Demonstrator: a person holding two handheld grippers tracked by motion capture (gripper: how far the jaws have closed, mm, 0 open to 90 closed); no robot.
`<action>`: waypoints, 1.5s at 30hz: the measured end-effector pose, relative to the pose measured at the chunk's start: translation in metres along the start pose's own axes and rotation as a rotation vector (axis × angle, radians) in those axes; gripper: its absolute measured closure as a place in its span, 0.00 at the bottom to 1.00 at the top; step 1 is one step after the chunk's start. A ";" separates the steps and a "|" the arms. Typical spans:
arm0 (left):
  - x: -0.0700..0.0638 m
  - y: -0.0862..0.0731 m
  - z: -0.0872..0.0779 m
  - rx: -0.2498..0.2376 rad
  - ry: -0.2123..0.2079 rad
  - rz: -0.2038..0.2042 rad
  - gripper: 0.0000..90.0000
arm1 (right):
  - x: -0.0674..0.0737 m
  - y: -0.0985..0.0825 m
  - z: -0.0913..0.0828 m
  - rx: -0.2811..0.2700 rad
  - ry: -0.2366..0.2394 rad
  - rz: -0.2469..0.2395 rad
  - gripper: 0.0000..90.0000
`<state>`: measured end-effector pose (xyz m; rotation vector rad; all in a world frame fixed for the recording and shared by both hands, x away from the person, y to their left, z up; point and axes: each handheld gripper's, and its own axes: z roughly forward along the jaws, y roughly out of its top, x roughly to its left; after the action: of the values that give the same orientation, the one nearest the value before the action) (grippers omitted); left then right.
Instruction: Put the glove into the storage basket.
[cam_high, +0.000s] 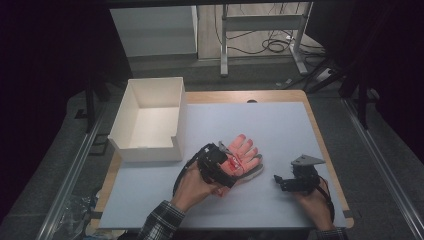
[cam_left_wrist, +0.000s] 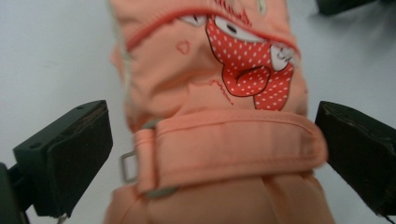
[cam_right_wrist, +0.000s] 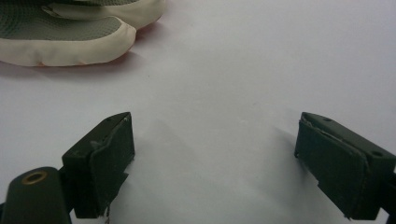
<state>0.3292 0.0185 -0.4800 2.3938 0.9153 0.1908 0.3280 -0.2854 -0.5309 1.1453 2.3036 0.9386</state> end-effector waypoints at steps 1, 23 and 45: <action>-0.001 0.000 0.004 0.007 0.005 0.002 0.00 | 0.000 0.000 0.000 0.000 0.000 0.000 0.14; -0.003 -0.013 0.034 0.106 -0.006 0.042 0.27 | 0.000 0.000 0.000 -0.001 0.000 0.000 0.14; 0.013 -0.011 0.011 0.017 -0.069 0.015 0.55 | 0.000 0.000 0.000 -0.002 0.000 0.000 0.14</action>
<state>0.3356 0.0288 -0.4959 2.4077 0.8709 0.1060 0.3276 -0.2855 -0.5311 1.1444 2.3027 0.9403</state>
